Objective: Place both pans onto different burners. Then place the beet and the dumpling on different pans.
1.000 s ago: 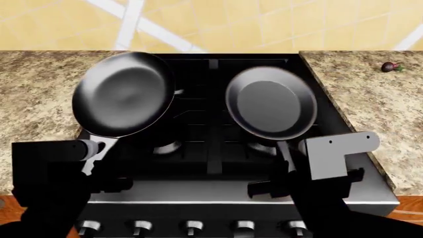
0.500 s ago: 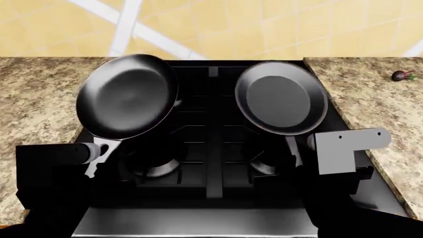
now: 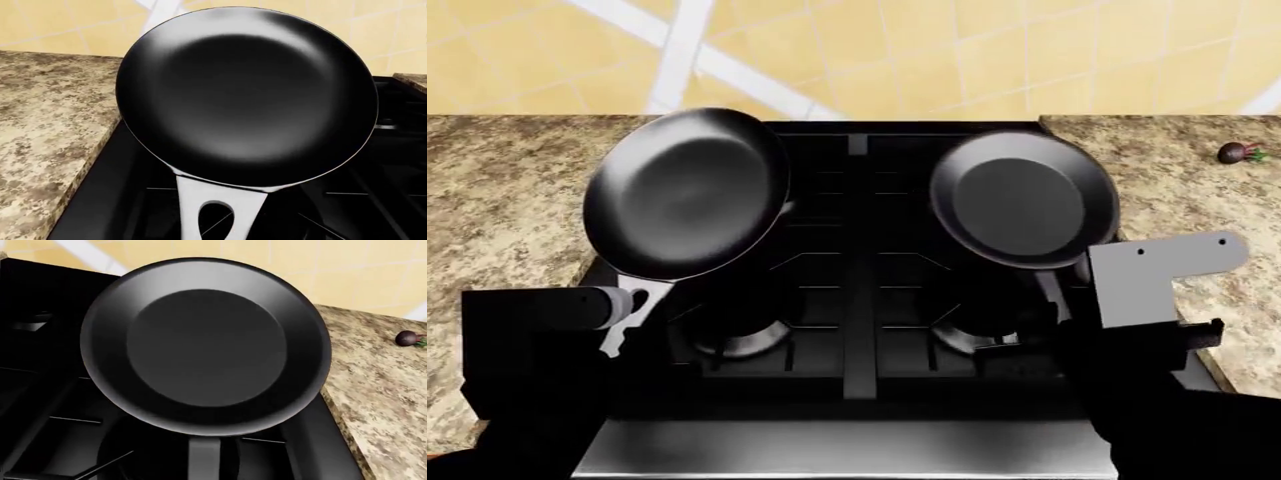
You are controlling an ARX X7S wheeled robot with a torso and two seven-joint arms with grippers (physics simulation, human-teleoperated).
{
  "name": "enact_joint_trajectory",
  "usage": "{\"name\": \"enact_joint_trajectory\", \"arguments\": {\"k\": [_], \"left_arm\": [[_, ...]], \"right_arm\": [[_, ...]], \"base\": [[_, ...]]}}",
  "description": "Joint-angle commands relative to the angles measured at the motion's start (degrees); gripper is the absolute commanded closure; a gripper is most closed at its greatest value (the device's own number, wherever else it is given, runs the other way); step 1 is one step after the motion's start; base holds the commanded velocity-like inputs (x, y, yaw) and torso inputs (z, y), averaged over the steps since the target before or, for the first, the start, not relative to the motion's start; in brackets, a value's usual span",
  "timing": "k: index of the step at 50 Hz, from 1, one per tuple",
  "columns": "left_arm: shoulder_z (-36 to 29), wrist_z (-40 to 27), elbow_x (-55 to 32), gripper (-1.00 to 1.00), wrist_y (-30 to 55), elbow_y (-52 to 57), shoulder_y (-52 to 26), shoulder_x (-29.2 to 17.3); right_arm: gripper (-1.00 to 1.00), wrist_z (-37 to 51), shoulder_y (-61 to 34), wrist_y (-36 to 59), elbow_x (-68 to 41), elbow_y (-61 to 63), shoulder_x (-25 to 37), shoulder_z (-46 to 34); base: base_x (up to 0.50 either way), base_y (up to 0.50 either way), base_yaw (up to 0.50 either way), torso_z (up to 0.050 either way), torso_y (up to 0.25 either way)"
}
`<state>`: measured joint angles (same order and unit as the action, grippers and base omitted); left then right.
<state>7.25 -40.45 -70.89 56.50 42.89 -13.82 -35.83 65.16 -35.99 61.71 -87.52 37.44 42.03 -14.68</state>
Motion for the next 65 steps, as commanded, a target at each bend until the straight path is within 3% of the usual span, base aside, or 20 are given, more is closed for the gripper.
{"name": "enact_joint_trajectory", "arguments": {"k": [1, 18, 33, 65], "left_arm": [[1.91, 2.79, 1.56, 1.0, -1.13, 0.95, -1.72, -0.04], [1.78, 3.09, 2.0, 1.0, -1.75, 0.56, -1.13, -0.3], [1.08, 2.85, 2.03, 1.0, -1.88, 0.4, -1.38, -0.22], [1.05, 3.65, 3.14, 1.0, -3.48, -0.52, 0.09, -0.37]], "right_arm": [[1.0, 1.95, -2.58, 1.64, -1.91, -0.59, 2.2, 1.61], [1.0, -1.39, 4.3, -1.93, -3.28, 1.56, 2.41, 3.21], [1.0, 4.28, 7.45, -2.71, -9.58, 5.5, 8.2, 5.7], [1.0, -0.73, 5.38, -0.77, -1.62, -0.02, 2.86, -0.85]], "base": [[0.0, 0.0, 0.0, 0.01, 0.0], [0.0, 0.0, 0.0, 0.001, 0.004], [0.0, 0.0, 0.0, 0.001, 0.004], [0.0, 0.0, 0.0, 0.001, 0.004]]}}
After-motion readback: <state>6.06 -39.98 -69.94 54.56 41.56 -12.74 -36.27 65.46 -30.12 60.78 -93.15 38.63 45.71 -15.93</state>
